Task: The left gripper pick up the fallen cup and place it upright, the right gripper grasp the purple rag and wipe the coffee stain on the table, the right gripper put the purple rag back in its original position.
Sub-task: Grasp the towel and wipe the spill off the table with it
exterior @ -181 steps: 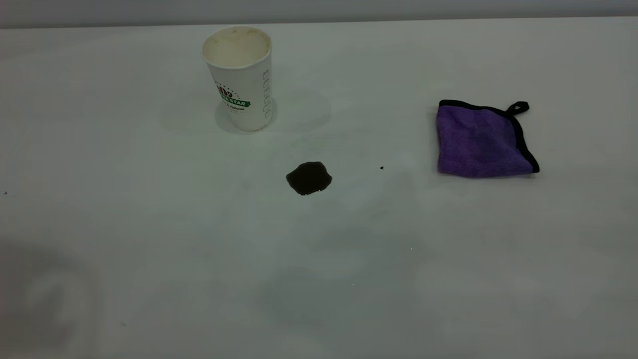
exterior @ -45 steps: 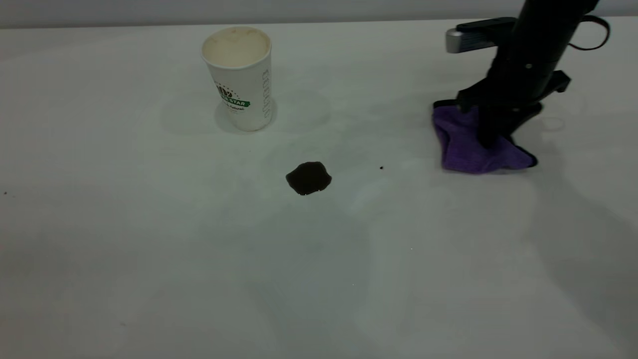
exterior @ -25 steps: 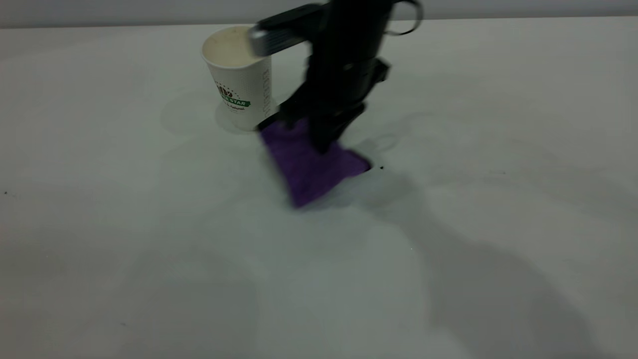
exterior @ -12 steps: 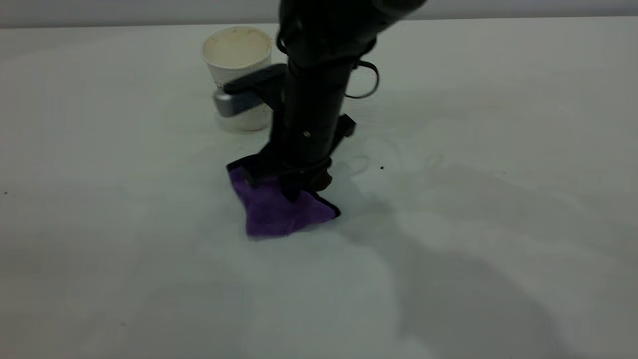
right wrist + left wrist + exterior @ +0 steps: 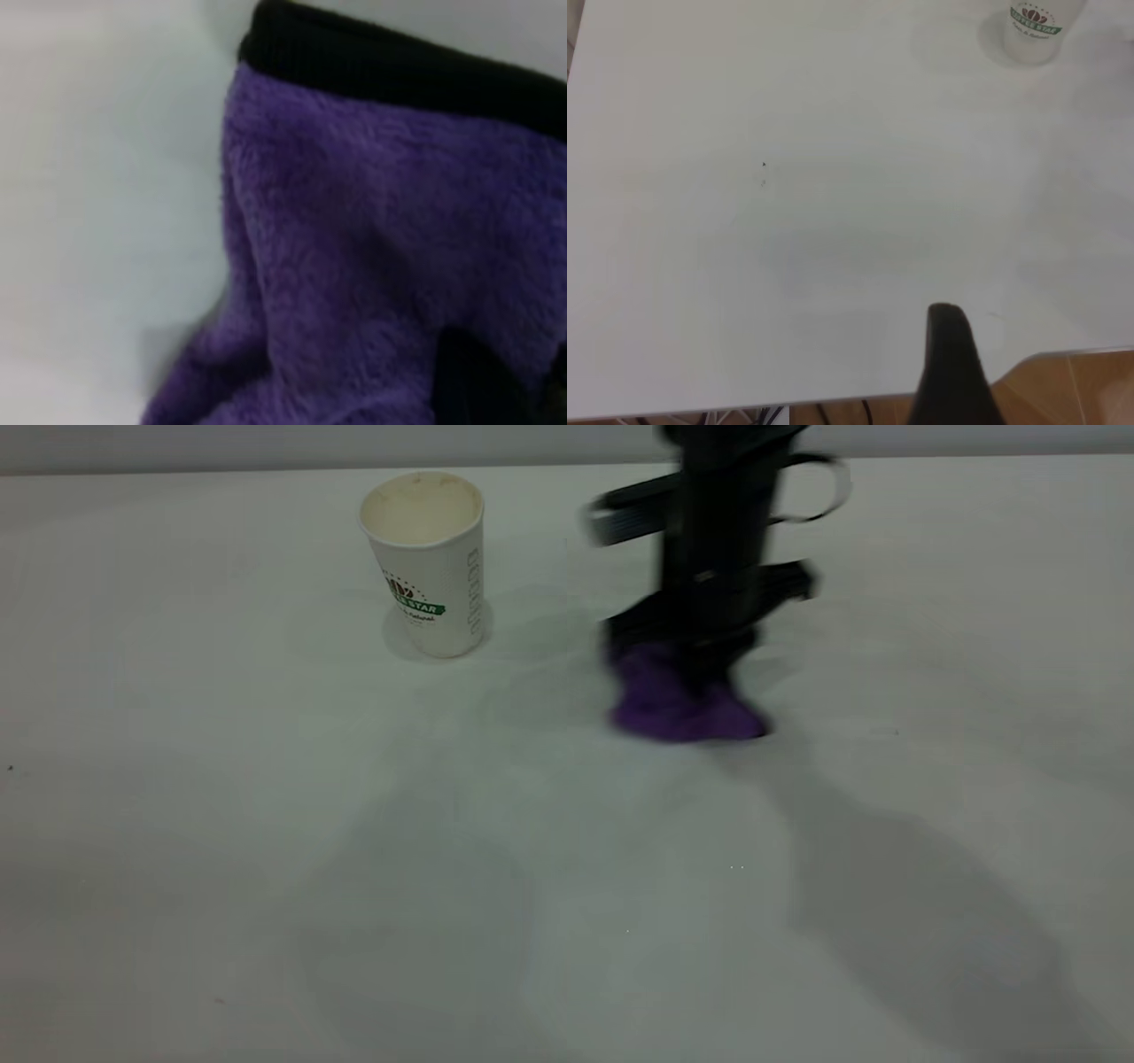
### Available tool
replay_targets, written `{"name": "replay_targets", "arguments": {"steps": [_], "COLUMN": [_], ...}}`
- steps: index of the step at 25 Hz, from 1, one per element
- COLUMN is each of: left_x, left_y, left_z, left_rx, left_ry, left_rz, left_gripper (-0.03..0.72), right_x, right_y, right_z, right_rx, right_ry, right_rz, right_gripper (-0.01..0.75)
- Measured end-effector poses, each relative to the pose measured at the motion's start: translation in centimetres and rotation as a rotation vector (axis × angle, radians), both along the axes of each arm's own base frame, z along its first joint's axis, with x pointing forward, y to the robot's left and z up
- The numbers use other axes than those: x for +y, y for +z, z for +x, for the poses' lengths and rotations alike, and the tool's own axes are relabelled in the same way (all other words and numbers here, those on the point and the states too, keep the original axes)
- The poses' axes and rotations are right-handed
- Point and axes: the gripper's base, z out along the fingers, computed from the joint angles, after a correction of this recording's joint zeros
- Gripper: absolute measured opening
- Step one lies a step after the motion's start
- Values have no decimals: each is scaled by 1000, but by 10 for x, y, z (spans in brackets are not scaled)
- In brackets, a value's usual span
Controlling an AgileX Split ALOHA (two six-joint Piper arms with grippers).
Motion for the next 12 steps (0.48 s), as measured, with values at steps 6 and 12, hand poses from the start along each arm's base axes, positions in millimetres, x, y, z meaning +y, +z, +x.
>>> {"name": "replay_targets", "arguments": {"steps": [6,12], "left_x": [0,0], "left_y": [0,0], "left_z": [0,0], "left_rx": [0,0], "left_ry": [0,0], "left_rz": [0,0], "left_gripper": [570,570], "right_x": [-80,-134], "right_y": [0,1], "right_z": [24,33], "right_rx": [45,80], "right_ry": [-160,-218], "right_rz": [-50,-52], "right_gripper": [53,81]}}
